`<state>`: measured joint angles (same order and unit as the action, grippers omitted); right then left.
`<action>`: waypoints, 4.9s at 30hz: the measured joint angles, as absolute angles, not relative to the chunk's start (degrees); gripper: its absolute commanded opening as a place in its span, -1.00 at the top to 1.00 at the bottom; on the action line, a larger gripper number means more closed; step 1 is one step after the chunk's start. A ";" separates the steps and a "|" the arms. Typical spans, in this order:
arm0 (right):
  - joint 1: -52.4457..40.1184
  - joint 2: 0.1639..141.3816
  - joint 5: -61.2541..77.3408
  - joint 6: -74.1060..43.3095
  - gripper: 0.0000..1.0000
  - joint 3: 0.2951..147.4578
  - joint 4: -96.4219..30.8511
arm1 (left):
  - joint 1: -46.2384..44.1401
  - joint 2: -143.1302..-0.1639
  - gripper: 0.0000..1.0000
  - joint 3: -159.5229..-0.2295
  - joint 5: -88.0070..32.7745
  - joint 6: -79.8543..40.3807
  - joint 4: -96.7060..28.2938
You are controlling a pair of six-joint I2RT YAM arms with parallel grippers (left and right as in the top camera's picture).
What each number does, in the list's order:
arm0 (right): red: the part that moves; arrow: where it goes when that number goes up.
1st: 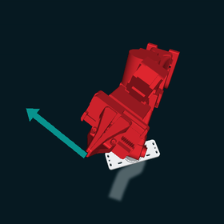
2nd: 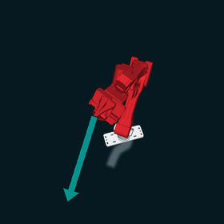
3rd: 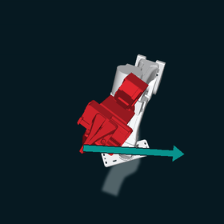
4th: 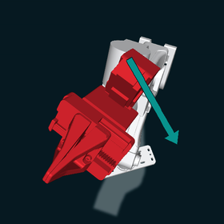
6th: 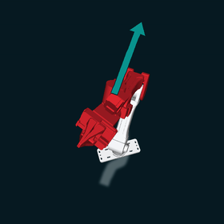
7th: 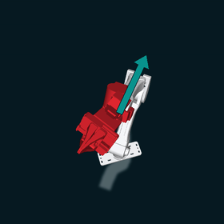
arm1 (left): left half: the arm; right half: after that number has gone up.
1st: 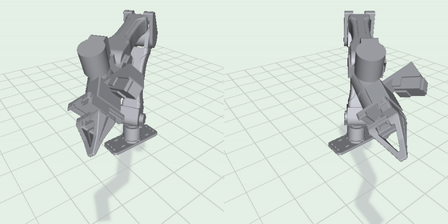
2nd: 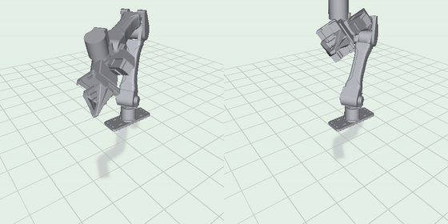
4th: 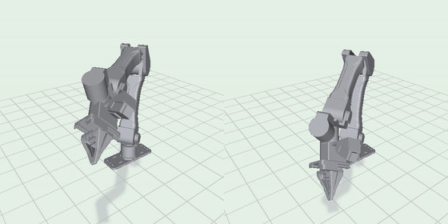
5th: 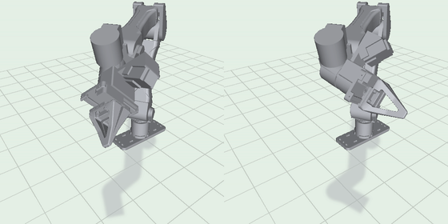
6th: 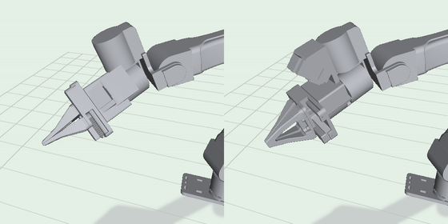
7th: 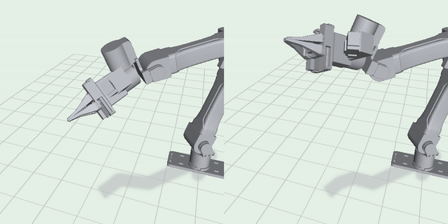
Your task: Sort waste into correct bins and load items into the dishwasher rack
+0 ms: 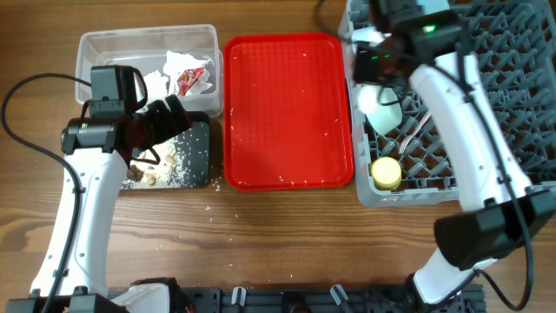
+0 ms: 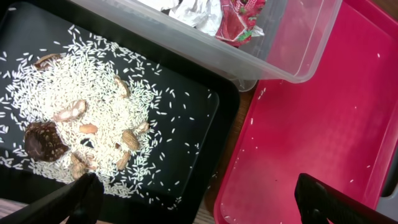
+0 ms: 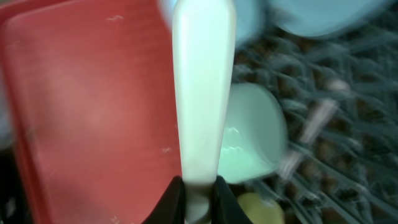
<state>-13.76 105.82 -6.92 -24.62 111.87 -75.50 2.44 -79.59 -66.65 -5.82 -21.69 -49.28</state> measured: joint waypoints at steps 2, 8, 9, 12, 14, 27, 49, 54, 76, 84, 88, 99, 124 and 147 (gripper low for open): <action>-9.02 105.82 -8.80 -28.05 0.92 111.44 -76.29 | 2.44 -79.59 -1.00 -66.65 -5.82 -21.67 -49.28; 2.61 105.82 -9.74 -34.94 0.92 103.00 -72.07 | 2.44 -79.59 -1.00 -66.65 -5.82 -21.69 -49.28; 3.46 105.82 -9.30 -35.44 0.89 99.83 -69.21 | 2.44 -79.59 -1.00 -66.65 -5.82 -21.69 -49.28; 3.68 105.91 -7.88 -36.18 0.58 93.12 -64.25 | 2.44 -79.59 -1.00 -66.65 -5.82 -21.69 -49.21; 3.53 105.91 -7.16 -36.38 0.35 89.60 -62.41 | 2.44 -79.59 -1.00 -66.65 -5.82 -21.69 -49.19; 3.53 103.37 0.12 -29.95 0.18 88.12 -61.17 | 2.44 -79.59 -1.00 -66.65 -5.82 -21.69 -49.28; -17.21 69.87 12.12 -18.87 -0.99 90.50 -66.89 | 2.44 -79.59 -1.00 -66.65 -5.82 -21.69 -49.28; -17.21 69.87 11.31 -17.76 -0.99 90.50 -66.85 | 2.44 -79.59 -1.00 -66.65 -5.82 -21.67 -49.28; -10.50 28.73 8.86 1.65 -1.00 26.15 0.62 | 2.44 -79.59 -1.00 -66.65 -5.82 -21.69 -49.21; -10.33 11.22 8.99 1.87 -1.00 2.07 9.41 | 2.44 -79.59 -1.00 -66.65 -5.82 -21.69 -49.28; -10.33 6.81 9.37 1.87 -0.99 0.36 5.52 | 2.44 -79.59 -1.00 -66.65 -5.82 -21.69 -49.25; -10.28 1.04 10.11 -0.38 -1.00 0.36 0.80 | 2.44 -79.59 -1.00 -66.65 -5.82 -21.69 -49.28; -10.28 1.04 10.28 -0.82 -1.00 0.36 0.80 | 2.44 -79.59 -1.00 -66.65 -5.82 -21.69 -49.25; -10.28 0.89 10.31 -0.82 -1.00 0.36 0.62 | 3.16 -54.41 -1.00 -52.93 -5.82 -13.39 -12.67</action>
